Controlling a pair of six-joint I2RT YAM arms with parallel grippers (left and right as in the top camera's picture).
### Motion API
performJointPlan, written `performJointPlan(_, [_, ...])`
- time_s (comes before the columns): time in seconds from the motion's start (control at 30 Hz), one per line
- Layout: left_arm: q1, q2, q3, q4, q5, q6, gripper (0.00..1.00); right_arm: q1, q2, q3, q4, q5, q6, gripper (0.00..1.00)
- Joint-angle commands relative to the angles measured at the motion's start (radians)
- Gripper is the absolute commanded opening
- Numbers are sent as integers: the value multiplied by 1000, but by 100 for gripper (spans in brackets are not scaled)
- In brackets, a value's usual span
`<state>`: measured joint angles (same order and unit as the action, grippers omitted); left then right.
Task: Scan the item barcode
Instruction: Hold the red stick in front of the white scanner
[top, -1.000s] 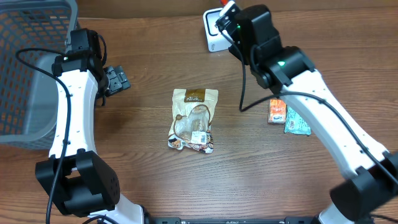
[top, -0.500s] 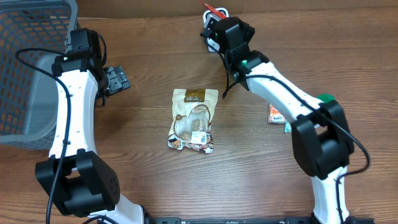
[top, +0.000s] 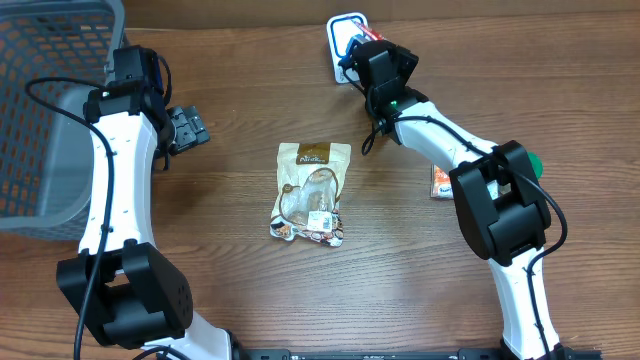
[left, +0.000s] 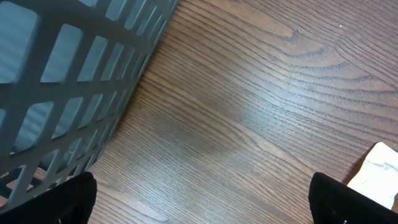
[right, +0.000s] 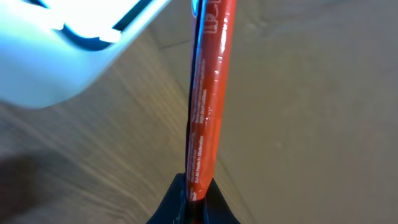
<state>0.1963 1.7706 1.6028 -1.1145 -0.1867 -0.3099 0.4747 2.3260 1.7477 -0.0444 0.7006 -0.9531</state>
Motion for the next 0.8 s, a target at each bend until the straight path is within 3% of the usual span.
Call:
performJointPlan(0.0, [-7, -26, 16, 0, 4, 18, 100, 2, -6, 12, 22, 31, 28, 4])
performJointPlan(0.77, [-7, -26, 16, 0, 4, 18, 100, 14, -6, 11, -38, 15, 37, 4])
